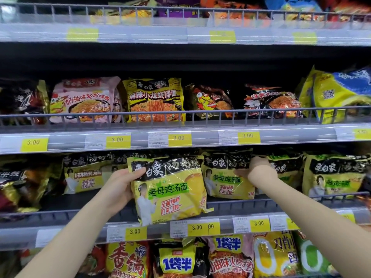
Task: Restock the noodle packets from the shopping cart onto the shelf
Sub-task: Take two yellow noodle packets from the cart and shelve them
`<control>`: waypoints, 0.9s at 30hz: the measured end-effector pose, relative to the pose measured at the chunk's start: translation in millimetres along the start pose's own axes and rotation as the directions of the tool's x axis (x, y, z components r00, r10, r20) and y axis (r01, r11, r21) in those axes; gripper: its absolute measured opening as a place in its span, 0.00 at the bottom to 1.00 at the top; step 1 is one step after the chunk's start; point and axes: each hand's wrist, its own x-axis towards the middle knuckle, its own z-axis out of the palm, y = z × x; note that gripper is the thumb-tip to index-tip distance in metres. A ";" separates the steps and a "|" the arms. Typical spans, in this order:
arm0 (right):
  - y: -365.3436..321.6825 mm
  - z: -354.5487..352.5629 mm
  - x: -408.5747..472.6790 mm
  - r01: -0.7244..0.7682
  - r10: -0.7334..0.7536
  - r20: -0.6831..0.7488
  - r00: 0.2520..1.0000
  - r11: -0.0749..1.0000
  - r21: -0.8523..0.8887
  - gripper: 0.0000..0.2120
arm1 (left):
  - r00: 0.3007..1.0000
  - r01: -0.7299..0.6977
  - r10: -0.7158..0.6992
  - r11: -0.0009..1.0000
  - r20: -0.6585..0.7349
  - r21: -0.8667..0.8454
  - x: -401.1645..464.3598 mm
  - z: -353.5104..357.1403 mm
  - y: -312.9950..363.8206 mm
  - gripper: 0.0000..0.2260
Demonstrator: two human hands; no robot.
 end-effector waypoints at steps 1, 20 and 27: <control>-3.8 0.4 -1.0 0.012 -0.014 -0.019 1.000 0.997 -0.072 0.29 | 1.000 0.000 0.000 1.000 -0.002 0.000 1.2 1.0 -0.1 0.08; -10.9 16.9 -54.4 0.108 -0.498 0.209 0.841 0.534 0.839 0.19 | 0.997 0.072 -0.072 0.997 0.002 0.026 28.8 45.2 -8.8 0.05; 0.4 9.2 -41.3 -0.187 -0.387 0.321 0.865 0.345 0.920 0.18 | 0.997 0.063 -0.059 0.996 0.058 -0.061 28.0 56.7 -13.7 0.13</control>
